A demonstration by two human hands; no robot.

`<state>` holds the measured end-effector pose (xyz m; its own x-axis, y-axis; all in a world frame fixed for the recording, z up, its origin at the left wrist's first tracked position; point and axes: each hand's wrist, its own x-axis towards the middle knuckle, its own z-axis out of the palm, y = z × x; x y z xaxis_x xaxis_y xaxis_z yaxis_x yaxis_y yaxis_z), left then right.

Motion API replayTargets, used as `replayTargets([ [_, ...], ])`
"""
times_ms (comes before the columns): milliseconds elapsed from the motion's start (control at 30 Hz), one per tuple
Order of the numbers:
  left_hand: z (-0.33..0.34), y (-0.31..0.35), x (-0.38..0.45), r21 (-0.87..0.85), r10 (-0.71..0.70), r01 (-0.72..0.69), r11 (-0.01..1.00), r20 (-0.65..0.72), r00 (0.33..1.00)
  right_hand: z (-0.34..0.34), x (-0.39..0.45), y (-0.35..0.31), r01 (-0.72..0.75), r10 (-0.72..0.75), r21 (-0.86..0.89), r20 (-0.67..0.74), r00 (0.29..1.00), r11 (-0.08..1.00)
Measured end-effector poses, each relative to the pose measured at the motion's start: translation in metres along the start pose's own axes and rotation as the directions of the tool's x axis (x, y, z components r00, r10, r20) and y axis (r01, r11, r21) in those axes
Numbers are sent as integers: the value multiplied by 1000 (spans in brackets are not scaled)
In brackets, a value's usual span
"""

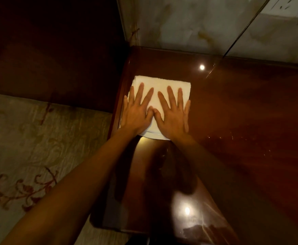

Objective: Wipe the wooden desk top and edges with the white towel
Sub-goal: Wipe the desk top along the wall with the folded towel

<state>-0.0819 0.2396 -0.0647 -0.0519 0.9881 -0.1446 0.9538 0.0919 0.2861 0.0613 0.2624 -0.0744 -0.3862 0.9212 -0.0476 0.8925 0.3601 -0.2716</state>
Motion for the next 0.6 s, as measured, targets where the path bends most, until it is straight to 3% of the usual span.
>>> replayTargets([
  [600,2,36,57,-82,-180,173,982,-99,979,-16,66,50,179,-180,53,4,984,982],
])
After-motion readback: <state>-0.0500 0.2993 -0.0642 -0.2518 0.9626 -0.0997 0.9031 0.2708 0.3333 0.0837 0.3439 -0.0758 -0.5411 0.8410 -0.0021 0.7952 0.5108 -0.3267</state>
